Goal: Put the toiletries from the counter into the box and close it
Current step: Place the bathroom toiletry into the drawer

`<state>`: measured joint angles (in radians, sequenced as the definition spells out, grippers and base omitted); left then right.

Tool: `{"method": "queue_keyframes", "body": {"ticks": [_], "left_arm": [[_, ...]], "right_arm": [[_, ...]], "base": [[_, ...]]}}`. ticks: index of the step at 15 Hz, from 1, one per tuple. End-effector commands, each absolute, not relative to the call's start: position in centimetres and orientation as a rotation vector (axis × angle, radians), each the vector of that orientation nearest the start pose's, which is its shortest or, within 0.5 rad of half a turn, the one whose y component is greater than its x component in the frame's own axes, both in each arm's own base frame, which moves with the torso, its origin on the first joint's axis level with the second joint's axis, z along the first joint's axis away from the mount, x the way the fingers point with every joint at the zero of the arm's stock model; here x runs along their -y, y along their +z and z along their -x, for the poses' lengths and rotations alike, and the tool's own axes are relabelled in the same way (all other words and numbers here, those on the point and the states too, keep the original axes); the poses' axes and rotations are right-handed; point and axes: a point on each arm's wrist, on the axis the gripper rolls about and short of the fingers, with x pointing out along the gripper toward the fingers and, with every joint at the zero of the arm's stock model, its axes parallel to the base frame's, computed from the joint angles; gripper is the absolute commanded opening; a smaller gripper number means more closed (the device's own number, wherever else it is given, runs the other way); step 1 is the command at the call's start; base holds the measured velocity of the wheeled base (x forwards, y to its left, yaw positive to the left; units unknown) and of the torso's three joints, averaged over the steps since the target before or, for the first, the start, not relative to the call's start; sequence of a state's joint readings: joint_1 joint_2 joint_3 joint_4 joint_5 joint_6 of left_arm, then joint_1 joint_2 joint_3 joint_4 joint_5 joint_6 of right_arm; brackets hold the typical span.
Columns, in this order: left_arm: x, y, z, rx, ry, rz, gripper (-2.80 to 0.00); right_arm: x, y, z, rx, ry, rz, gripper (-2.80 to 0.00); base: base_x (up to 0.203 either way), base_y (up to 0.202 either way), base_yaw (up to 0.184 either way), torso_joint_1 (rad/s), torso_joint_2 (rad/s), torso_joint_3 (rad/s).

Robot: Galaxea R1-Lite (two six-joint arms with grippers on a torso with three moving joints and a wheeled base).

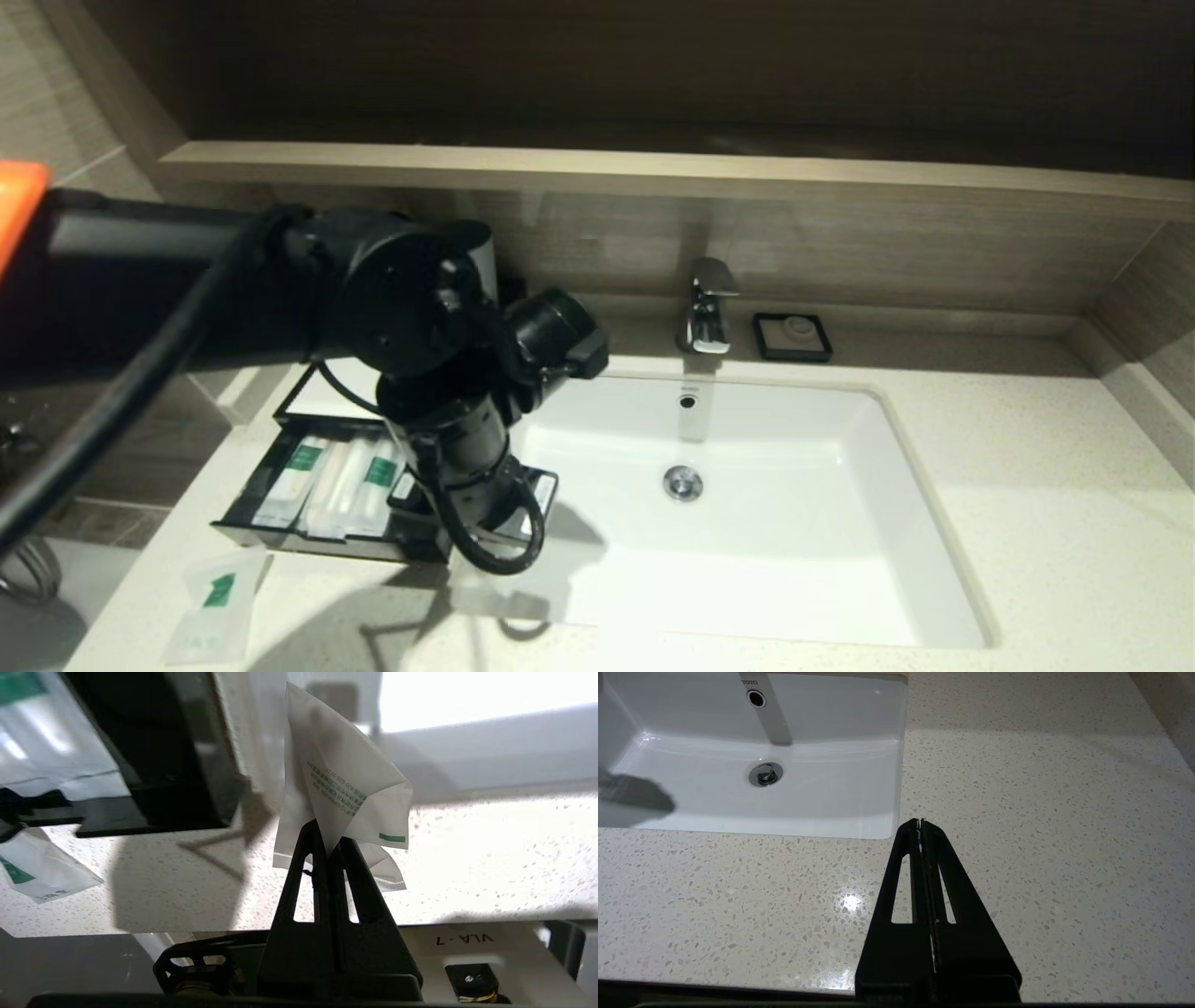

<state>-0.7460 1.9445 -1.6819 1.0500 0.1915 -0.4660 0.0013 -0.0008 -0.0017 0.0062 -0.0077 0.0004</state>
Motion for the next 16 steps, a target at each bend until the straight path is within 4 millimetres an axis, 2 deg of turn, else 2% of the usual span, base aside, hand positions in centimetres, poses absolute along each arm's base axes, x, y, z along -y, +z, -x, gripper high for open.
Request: {"method": "queue_keyframes", "body": {"ticks": [1,5,8,11,16], "left_arm": [[19.8,22.4,-25.0,-1.200,-0.144,-0.131,-2.80],[18.0,22.8,-26.2,-1.145,-0.018,-0.118,-2.80],[16.8,23.2,-26.6,-1.137,0.050,-0.035,-2.80],[15.7,23.2,-27.5,-1.135,0.115,0.047,-2.80],[14.5,22.6,-28.5,-1.147,0.164,0.069,-2.80]], "right_arm": [[0.0,7.5,2.3,-0.005,-0.006,0.000,-2.80],[0.0,7.5,2.3,-0.005,-0.006,0.000,-2.80],[0.0,7.5,2.3,-0.005,-0.006,0.000,-2.80],[0.0,7.5,2.3,-0.005,-0.006,0.000,-2.80],[0.0,7.5,2.3,-0.005,-0.006,0.000,-2.80]], "base": [[0.000,0.000,0.000,0.000,0.00,0.000],[0.000,0.000,0.000,0.000,0.00,0.000],[0.000,0.000,0.000,0.000,0.00,0.000],[0.000,0.000,0.000,0.000,0.00,0.000],[0.000,0.000,0.000,0.000,0.00,0.000]]}}
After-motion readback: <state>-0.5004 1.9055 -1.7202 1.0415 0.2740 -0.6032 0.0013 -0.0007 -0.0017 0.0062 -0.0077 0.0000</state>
